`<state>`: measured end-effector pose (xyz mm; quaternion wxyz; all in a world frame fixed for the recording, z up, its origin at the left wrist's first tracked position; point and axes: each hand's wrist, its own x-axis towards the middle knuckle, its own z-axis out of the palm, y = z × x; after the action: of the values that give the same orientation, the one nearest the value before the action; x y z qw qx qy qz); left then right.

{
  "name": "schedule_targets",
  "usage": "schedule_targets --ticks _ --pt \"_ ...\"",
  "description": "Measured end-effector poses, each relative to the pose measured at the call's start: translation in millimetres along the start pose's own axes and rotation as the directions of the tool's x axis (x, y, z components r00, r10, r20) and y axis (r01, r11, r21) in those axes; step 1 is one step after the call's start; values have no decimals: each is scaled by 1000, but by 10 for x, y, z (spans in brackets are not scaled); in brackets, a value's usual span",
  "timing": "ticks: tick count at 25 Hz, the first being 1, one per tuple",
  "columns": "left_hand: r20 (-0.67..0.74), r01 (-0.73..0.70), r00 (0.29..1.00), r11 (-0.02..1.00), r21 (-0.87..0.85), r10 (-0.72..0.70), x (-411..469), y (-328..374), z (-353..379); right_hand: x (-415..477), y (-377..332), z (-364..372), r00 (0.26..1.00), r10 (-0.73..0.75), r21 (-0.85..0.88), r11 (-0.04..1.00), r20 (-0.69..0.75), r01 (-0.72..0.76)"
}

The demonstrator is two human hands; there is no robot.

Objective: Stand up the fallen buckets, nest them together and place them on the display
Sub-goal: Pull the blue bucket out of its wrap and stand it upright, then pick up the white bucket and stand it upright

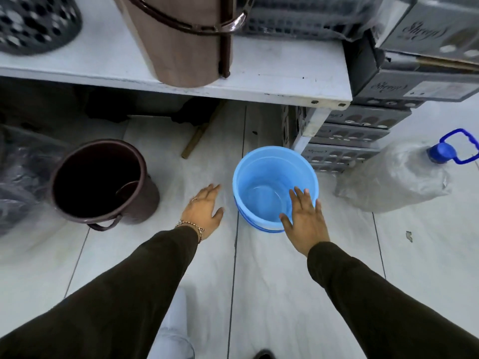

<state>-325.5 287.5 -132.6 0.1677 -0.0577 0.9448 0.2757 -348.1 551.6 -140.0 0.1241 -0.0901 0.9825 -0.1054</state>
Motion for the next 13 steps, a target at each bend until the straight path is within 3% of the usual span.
schedule_targets --ticks 7,10,13 --pt "55 91 994 995 28 -93 -1333 -984 -178 -948 -1049 234 981 -145 51 989 128 139" --pt "124 273 955 962 -4 -270 -2101 -1754 -15 -1499 -1465 730 941 -201 108 978 274 177" --pt "244 491 851 870 -49 -466 -2835 -2467 373 -2048 -1883 1455 862 -228 139 973 454 184"
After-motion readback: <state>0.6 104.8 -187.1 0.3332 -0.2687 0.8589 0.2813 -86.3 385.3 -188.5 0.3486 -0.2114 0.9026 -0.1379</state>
